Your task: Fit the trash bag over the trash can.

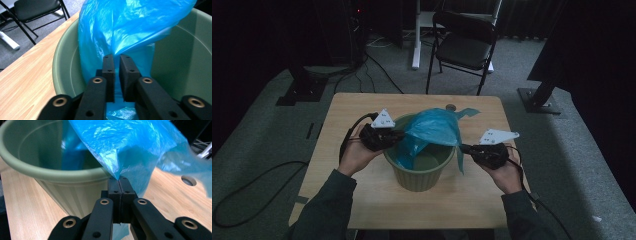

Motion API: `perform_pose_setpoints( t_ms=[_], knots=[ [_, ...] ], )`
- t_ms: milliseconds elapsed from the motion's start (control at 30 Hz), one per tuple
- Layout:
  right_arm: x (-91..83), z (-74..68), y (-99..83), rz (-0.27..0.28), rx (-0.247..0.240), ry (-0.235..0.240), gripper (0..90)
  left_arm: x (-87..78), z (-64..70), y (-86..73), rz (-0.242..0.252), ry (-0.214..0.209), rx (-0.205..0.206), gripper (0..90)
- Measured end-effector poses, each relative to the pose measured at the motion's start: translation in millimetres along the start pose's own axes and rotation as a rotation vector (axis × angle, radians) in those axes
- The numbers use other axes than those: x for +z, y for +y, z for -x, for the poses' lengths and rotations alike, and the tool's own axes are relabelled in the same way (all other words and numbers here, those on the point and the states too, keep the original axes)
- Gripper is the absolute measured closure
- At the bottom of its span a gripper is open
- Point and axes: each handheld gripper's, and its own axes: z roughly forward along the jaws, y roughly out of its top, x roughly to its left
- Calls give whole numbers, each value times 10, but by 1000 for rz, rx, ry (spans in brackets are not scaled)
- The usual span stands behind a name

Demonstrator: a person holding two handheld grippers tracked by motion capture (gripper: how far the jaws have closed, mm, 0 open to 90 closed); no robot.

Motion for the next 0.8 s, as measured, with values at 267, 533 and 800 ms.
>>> perform_pose_setpoints(
  t_ms=[267, 533, 800],
  knots=[
    [-20, -4, 109, 31, 4, 17, 900, -55, 32, 50, 26, -5, 5, 673],
    [-29, -25, 224, 56, -7, 45, 900, -68, 123, 163, 56, -32, 43, 606],
    [20, -29, 320, 69, 6, 74, 900, 9, 242, 290, 56, -105, 101, 568]
  ],
)
